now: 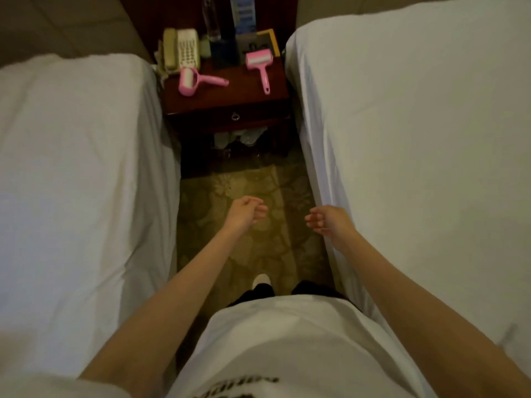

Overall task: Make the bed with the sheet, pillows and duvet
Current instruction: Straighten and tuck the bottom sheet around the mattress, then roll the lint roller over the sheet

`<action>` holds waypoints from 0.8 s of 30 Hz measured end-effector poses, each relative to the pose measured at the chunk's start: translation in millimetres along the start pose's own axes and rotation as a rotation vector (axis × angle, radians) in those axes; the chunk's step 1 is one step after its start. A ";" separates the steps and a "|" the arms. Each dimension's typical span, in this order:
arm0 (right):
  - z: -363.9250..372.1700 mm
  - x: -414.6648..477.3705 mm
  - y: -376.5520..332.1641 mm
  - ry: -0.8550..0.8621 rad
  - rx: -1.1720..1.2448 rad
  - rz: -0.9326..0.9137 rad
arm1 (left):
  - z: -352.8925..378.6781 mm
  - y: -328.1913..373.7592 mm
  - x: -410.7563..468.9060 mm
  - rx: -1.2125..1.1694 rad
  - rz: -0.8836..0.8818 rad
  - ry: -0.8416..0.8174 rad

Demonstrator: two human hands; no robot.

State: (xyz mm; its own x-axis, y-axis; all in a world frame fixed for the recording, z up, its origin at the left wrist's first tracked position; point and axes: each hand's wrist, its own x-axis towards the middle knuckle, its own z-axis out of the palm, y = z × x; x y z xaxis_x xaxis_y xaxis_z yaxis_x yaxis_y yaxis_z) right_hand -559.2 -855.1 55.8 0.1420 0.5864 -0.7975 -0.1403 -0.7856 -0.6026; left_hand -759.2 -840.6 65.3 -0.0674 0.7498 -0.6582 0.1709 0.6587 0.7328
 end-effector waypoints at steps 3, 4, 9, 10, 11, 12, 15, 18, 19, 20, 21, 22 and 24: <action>24.1 34.3 -55.4 0.016 0.007 0.000 | -17.1 48.9 47.9 0.008 -0.002 -0.027; 30.2 47.4 -73.4 0.017 0.014 -0.003 | -20.5 63.4 65.7 0.007 -0.002 -0.033; 54.1 124.7 -162.9 0.034 0.013 -0.034 | -24.4 128.0 158.1 0.030 0.011 0.006; 58.1 140.7 -181.4 0.029 0.004 -0.038 | -23.7 141.1 177.9 0.021 0.012 0.024; 60.8 154.8 -196.4 0.020 -0.005 -0.041 | -23.3 152.6 194.6 0.006 0.008 0.033; 64.9 172.0 -216.6 0.011 -0.023 -0.040 | -23.2 167.1 216.0 -0.013 -0.006 0.046; 74.7 222.5 -271.4 0.008 -0.099 -0.019 | -23.7 211.1 269.7 -0.040 -0.066 0.101; 85.5 259.9 -319.9 0.013 -0.162 -0.017 | -28.5 247.9 315.7 -0.009 -0.093 0.125; 89.0 270.7 -333.5 0.015 -0.184 -0.016 | -30.8 258.2 329.9 -0.001 -0.107 0.137; 93.2 279.9 -347.2 0.013 -0.202 -0.013 | -33.1 268.5 344.0 0.005 -0.116 0.150; 96.4 287.5 -357.2 0.007 -0.215 -0.014 | -34.9 275.3 355.7 0.020 -0.119 0.156; 100.8 296.6 -370.1 0.003 -0.220 -0.018 | -37.4 283.5 370.5 0.049 -0.121 0.155; 110.5 316.0 -393.9 0.010 -0.224 -0.026 | -42.4 297.7 399.2 0.116 -0.115 0.155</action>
State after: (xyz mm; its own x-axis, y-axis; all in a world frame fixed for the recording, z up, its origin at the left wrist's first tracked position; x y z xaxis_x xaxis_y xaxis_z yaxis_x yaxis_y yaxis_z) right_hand -567.4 -338.6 37.9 0.1521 0.6062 -0.7806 0.0849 -0.7949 -0.6008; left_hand -776.9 -342.6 28.0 -0.2419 0.6767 -0.6954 0.2648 0.7355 0.6236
